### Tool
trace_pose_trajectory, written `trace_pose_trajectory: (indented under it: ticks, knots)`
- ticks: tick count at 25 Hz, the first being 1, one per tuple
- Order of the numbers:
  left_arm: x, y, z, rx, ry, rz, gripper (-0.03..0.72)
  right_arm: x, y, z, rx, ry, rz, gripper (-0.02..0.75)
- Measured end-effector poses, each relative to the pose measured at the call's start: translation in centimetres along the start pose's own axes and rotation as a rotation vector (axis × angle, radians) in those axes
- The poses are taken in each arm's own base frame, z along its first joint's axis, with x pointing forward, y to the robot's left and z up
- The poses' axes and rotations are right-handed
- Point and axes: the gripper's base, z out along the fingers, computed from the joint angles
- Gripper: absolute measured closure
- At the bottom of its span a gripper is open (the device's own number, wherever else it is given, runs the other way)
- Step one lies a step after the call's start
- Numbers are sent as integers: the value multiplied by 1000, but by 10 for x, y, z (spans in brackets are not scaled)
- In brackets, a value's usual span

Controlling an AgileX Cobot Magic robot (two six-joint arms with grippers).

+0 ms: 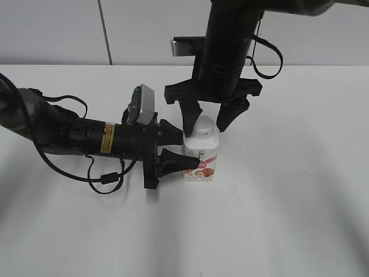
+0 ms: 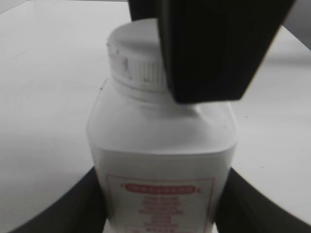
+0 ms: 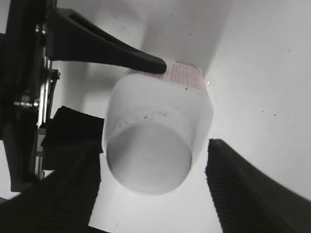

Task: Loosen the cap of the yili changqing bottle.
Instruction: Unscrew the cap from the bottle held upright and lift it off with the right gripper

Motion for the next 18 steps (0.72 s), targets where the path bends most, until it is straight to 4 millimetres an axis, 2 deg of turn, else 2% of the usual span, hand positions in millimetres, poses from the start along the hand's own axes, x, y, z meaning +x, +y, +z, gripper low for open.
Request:
trace_pose_trajectory:
  ticks: [4,11,18]
  knots:
    - [0,0,0,0,0,0,302,-1,0,4,1,8,10,206]
    - [0,0,0,0,0,0,302,-1,0,3,-3,7,24,285]
    - [0,0,0,0,0,0,302,-1,0,3,-7,7,47,293]
